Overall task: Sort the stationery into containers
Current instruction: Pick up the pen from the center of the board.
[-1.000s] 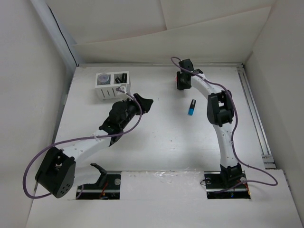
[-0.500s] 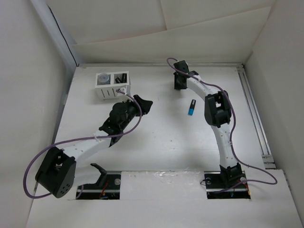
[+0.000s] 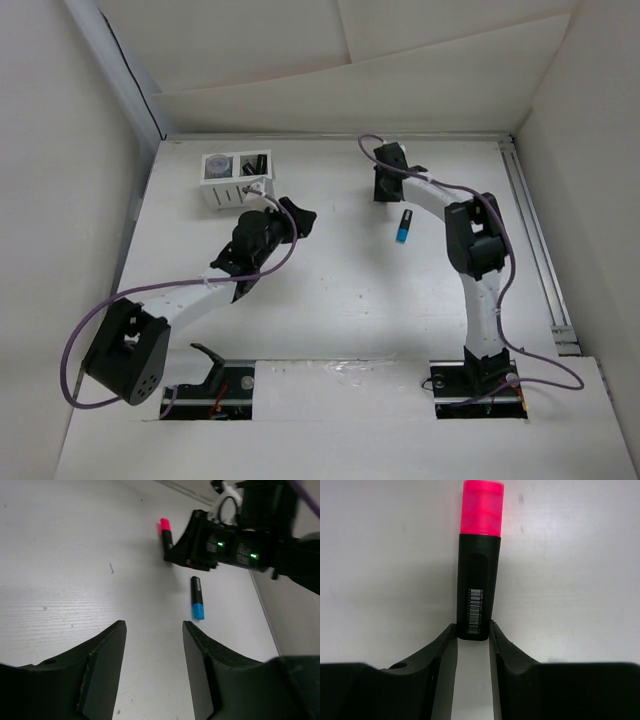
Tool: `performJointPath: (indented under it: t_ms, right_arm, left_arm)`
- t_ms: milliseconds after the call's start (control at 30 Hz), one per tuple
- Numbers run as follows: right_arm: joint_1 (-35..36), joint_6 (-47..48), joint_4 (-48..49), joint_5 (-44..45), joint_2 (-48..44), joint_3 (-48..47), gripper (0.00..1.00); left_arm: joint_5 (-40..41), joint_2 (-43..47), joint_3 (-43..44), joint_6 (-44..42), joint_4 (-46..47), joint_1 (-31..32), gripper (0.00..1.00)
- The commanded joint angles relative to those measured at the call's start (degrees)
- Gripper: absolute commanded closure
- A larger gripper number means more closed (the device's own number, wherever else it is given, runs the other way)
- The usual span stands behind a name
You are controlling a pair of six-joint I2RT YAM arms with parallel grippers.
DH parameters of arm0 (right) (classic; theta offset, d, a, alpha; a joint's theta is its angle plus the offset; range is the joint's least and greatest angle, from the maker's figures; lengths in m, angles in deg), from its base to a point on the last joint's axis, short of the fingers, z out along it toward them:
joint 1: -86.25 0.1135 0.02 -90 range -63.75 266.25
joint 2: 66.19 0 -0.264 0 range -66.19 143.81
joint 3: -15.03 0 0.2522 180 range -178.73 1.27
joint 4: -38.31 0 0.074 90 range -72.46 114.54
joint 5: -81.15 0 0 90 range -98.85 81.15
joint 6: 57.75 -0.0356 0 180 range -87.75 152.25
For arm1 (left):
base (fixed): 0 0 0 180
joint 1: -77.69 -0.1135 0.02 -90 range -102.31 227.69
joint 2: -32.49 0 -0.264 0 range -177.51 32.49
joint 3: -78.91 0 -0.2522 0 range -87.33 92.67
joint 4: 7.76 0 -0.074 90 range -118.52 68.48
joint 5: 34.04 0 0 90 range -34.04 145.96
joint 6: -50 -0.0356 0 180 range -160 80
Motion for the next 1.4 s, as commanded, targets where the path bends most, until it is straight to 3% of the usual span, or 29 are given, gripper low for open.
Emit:
performJointPath:
  t_ms: [0,100,300,467,667,900,1367]
  right_arm:
    - [0.71,-0.35,6.97,-4.62,-11.08,8.83,0.96]
    - [1.51,-0.35,10.94,-10.42,-18.63,18.77,0.96]
    - [5.02,-0.35,15.61,-18.51,-25.77,28.62,0.96]
    - [8.18,-0.35,16.75,-22.91,-29.03,29.96,0.96]
    - [10.91,-0.35,16.75,-24.94,-33.5,31.01,0.96]
    - [12.84,0.18,16.75,-25.99,-34.75,31.54,0.96]
    - [17.24,0.18,16.75,-25.99,-35.36,31.01,0.95]
  left_arm:
    - [-2.31,-2.88,5.07,-0.04,-0.86,-0.68,0.54]
    - [-5.3,-5.87,7.54,0.66,-1.47,-1.21,0.51]
    - [-9.87,-8.69,11.85,1.19,-3.49,-1.21,0.43]
    - [-11.98,-9.92,13.35,0.66,-5.86,-1.21,0.42]
    - [-8.29,-10.45,13.88,0.66,-7.01,-3.75,0.45]
    - [-14.96,-14.58,15.9,1.89,-4.39,-6.3,0.46]
    - [-18.31,-20.29,20.82,1.37,-4.02,-6.3,0.46]
